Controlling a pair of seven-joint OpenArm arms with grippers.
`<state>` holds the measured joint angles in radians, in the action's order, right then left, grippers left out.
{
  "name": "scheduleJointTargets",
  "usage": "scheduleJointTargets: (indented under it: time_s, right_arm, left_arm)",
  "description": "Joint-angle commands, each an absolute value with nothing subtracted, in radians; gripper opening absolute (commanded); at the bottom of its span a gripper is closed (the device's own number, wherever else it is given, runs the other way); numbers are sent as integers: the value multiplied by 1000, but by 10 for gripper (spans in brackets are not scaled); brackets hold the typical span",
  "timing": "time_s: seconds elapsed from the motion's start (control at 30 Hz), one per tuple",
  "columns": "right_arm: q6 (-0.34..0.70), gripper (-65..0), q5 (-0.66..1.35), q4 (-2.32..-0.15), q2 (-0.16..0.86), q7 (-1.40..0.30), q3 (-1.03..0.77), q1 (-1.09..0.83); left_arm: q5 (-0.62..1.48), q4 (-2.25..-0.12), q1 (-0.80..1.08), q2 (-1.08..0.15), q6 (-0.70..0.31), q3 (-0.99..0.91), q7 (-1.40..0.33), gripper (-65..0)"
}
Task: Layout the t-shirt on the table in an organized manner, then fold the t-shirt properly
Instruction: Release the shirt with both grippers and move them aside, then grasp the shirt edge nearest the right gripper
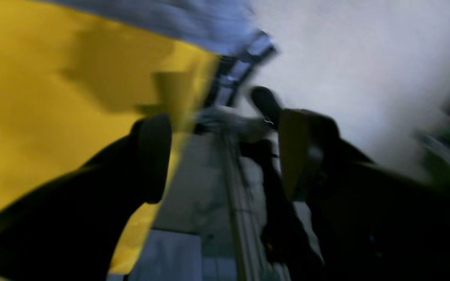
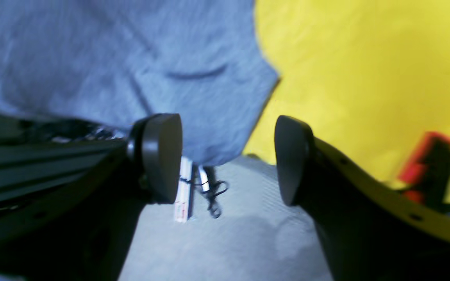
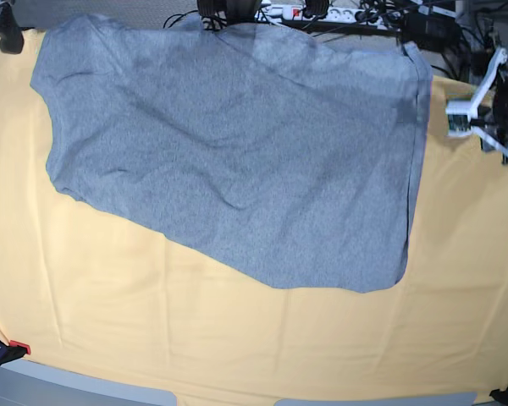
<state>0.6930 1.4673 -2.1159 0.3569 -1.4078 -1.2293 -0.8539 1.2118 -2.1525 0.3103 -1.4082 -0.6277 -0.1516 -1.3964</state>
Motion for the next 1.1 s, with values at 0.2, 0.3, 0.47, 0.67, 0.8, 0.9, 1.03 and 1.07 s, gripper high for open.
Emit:
scheduleJointTargets:
  time_s: [0.2, 0.3, 0.47, 0.67, 0.8, 0.9, 1.03, 1.07]
  right_arm:
    - [698, -260, 1484, -2127, 371, -1396, -1244, -771]
    - [698, -260, 1484, -2127, 371, -1396, -1244, -744]
    - [698, -260, 1484, -2127, 371, -1396, -1243, -692]
    - [698, -260, 1484, -2125, 372, -1396, -1153, -556]
    - [698, -260, 1358, -2124, 372, -1271, -1004, -453]
    - [698, -260, 1164, -2124, 371, -1168, -887, -382]
    - [674, -260, 986, -2112, 371, -1072, -739, -292]
    - [673, -260, 965, -2095, 371, -1071, -705, -273]
  left_arm:
    - [967, -2092, 63, -1249, -512, -161, -1307, -217]
    - [871, -2003, -30, -1165, -456, -162, -1245, -217]
    - [810, -1820, -181, -1025, -406, -167, -1225, -217]
    - [884, -1599, -292, -908, -434, -173, -1227, -218]
    - [939, -1529, -331, -858, -459, -173, -1228, -217]
    - [964, -1520, -331, -840, -479, -173, -1227, -217]
    - [979, -1520, -330, -833, -482, -173, -1227, -217]
    - [978, -1520, -330, -833, -482, -173, -1227, -217]
